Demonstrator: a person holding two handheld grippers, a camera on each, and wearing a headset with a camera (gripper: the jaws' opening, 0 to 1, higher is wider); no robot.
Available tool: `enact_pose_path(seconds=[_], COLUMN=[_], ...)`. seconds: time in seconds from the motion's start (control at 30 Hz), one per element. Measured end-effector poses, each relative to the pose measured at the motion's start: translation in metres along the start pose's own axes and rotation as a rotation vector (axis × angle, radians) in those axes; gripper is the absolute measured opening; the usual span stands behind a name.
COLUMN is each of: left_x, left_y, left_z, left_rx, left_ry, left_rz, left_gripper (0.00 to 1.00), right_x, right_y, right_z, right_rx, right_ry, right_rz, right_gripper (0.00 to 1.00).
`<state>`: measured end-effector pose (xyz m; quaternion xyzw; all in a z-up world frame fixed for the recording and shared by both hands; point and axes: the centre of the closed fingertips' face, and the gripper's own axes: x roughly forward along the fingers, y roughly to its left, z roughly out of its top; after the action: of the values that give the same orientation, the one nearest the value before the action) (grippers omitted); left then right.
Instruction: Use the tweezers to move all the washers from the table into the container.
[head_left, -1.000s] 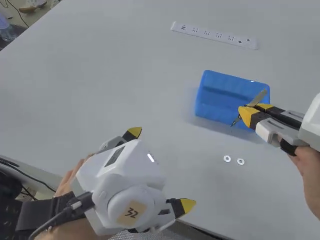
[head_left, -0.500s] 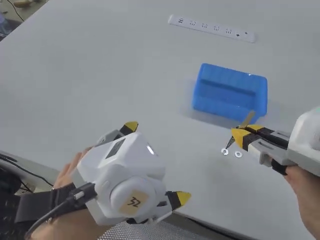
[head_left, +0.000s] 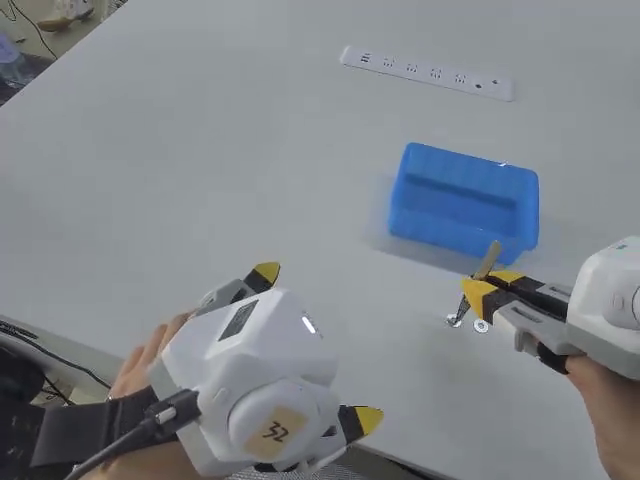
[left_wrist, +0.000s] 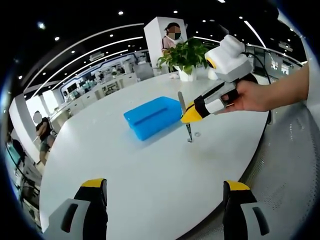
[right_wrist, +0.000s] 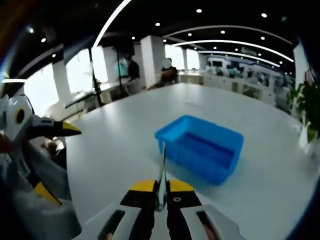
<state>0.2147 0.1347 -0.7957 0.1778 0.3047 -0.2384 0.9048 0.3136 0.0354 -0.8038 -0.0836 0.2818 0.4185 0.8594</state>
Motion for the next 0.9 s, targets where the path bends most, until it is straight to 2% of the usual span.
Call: enact_pose_path(seconds=[0.37,0.73,0.87,0.9], left_x=[0.001,0.001,0.001,0.001], left_y=[-0.001,0.0,-0.001,-0.001], left_z=[-0.002,-0.005,-0.005,-0.005], left_rx=[0.011,0.018,0.018,0.02], left_ry=[0.012,0.028,0.028,0.03], left_rz=[0.001,0.002,0.0,0.002], left_gripper=[0.99,0.99,0.99,0.99], right_x=[0.005,0.006,0.001,-0.001], right_y=[-0.003,-0.005,-0.004,-0.004], right_z=[0.009,-0.001,-0.004,-0.004], right_rx=[0.012,-0.041,-0.028,-0.018], right_ry=[-0.024,-0.001,-0.002,-0.017], right_rz=[-0.001,-0.013,-0.015,-0.018], right_gripper=[0.03,0.03,0.03,0.03])
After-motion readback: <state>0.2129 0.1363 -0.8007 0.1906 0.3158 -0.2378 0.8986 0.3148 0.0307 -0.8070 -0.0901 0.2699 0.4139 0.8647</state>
